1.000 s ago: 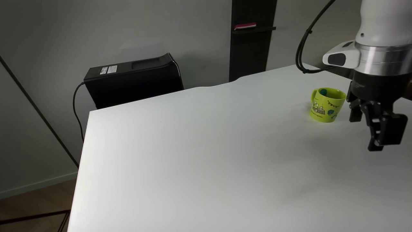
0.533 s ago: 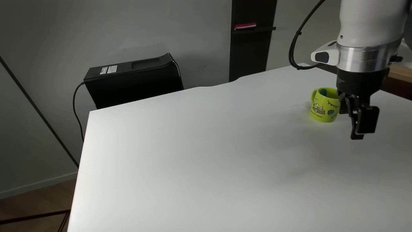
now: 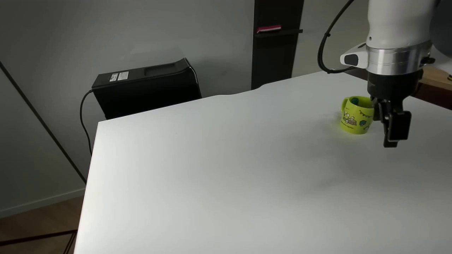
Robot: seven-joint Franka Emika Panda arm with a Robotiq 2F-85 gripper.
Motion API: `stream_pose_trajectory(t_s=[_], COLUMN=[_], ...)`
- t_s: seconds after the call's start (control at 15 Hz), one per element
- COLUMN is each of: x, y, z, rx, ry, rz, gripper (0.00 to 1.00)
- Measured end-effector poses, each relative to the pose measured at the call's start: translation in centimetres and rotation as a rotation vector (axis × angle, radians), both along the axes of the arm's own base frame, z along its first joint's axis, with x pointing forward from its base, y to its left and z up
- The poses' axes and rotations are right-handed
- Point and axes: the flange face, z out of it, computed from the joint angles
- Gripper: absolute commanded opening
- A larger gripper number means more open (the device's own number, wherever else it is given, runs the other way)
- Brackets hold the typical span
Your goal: Pick up the marker from the cup and place it on the table
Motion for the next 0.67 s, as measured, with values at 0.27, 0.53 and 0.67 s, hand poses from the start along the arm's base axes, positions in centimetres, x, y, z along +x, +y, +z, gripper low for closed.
stream_pose_trajectory(t_s=[0.27, 0.53, 0.67], x=[0.0, 0.2, 0.8], y=[0.0, -0.3, -1.2], z=[0.0, 0.2, 1.0], rx=[0.000, 0.001, -0.001], ry=[0.000, -0.005, -0.023], rz=[-0.001, -0.006, -0.024], gripper=[1.00, 1.00, 1.00])
